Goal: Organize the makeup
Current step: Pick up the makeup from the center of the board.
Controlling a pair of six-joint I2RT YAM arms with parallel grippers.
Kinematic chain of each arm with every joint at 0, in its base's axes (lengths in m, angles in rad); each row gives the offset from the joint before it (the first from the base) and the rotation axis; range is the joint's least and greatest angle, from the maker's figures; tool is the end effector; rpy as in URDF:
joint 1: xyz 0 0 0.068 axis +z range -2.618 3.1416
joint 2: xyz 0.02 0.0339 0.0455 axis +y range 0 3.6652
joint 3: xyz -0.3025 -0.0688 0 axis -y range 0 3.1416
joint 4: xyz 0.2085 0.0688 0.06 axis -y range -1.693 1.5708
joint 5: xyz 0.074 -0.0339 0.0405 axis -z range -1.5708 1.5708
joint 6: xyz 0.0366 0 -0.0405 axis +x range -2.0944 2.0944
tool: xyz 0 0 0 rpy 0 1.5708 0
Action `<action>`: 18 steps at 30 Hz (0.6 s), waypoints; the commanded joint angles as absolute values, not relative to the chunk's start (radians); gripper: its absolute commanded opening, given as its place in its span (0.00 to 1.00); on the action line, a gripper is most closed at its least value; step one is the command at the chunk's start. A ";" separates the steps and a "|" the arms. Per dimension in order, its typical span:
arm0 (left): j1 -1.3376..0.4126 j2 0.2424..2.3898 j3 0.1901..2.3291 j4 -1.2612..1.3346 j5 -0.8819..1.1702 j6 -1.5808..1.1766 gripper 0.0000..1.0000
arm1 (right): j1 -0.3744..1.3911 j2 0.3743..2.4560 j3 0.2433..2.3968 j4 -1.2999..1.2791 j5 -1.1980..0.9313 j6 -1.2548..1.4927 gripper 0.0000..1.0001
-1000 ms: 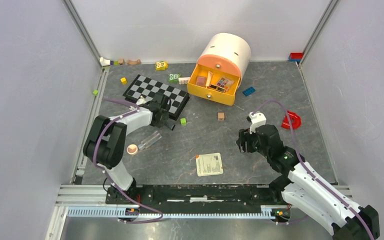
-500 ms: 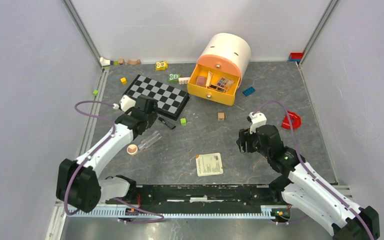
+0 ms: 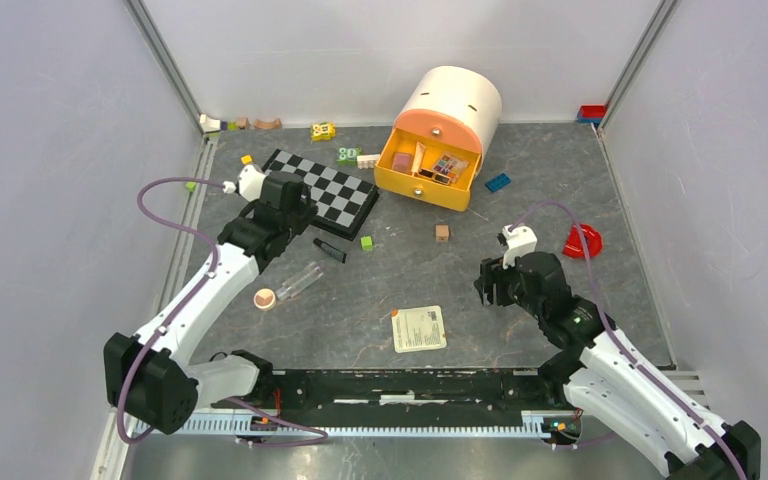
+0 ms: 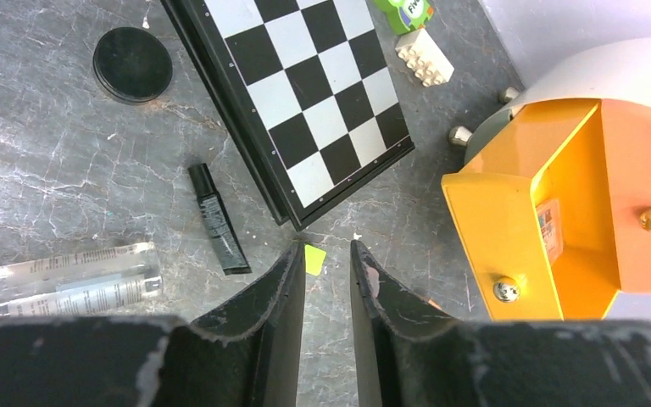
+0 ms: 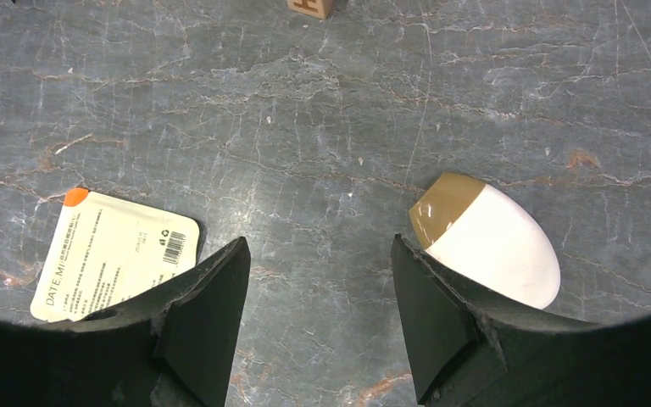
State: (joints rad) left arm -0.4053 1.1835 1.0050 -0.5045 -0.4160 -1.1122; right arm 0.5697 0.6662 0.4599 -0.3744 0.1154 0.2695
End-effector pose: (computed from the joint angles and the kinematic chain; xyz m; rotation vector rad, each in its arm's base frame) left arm 0.1942 -0.0672 0.3478 -0.9693 1.9889 -0.3831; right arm 0.0787 0.0454 0.2559 -0.2574 2.1541 0.3625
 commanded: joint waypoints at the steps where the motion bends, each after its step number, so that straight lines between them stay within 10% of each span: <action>1: -0.405 1.207 0.979 -0.498 -0.427 -1.089 0.34 | 0.573 0.626 0.461 -0.367 0.135 0.289 0.69; 18: -0.406 1.588 1.050 -0.471 -0.272 -1.056 0.50 | 0.573 0.628 0.460 -0.390 0.160 0.274 0.69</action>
State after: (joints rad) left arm -0.4053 1.5452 0.9905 -0.4915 -0.3058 -1.1007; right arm 0.5697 0.6357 0.4599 -0.3843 0.1268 0.2756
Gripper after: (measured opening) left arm 0.494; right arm 0.691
